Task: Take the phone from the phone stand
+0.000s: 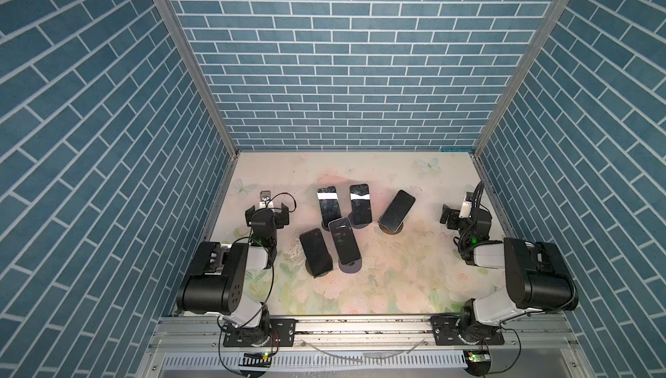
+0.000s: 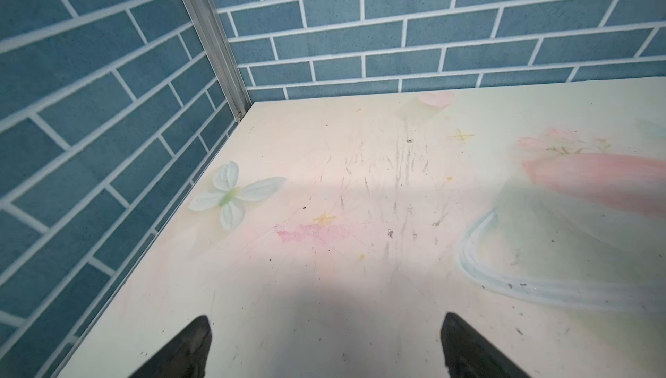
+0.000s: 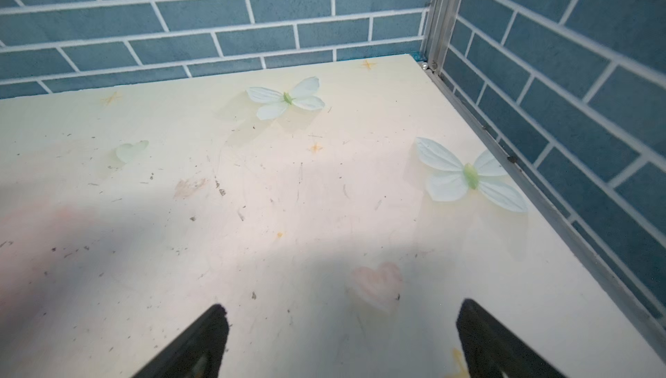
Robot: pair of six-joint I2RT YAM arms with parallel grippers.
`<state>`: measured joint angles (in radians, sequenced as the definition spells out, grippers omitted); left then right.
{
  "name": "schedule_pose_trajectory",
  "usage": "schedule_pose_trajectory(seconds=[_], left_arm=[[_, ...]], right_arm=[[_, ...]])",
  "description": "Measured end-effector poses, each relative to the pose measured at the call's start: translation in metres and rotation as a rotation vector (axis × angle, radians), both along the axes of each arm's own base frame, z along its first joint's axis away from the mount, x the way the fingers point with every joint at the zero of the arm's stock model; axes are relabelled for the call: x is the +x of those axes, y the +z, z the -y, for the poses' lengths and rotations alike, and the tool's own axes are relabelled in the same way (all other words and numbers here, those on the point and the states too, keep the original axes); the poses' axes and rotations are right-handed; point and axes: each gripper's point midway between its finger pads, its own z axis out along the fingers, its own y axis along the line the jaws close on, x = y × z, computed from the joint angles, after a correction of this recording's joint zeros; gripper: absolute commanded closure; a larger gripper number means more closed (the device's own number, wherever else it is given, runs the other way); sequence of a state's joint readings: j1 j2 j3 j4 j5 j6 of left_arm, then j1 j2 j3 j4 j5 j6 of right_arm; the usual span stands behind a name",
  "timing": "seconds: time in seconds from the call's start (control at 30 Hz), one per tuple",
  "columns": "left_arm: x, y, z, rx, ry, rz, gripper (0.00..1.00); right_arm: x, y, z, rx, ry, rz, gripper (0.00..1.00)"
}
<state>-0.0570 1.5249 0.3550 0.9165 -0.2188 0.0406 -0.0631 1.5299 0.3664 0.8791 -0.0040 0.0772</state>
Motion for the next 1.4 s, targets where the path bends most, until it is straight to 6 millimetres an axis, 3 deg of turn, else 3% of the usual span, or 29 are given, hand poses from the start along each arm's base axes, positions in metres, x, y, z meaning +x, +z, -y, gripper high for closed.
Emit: schedule_pose_trajectory(seconds=[1.4], left_arm=[[0.0000,0.0000,0.0002,0.000,-0.001,0.000,0.00]], right_arm=[[-0.0024,-0.0062,-0.0022,0.002,0.005,-0.027,0.01]])
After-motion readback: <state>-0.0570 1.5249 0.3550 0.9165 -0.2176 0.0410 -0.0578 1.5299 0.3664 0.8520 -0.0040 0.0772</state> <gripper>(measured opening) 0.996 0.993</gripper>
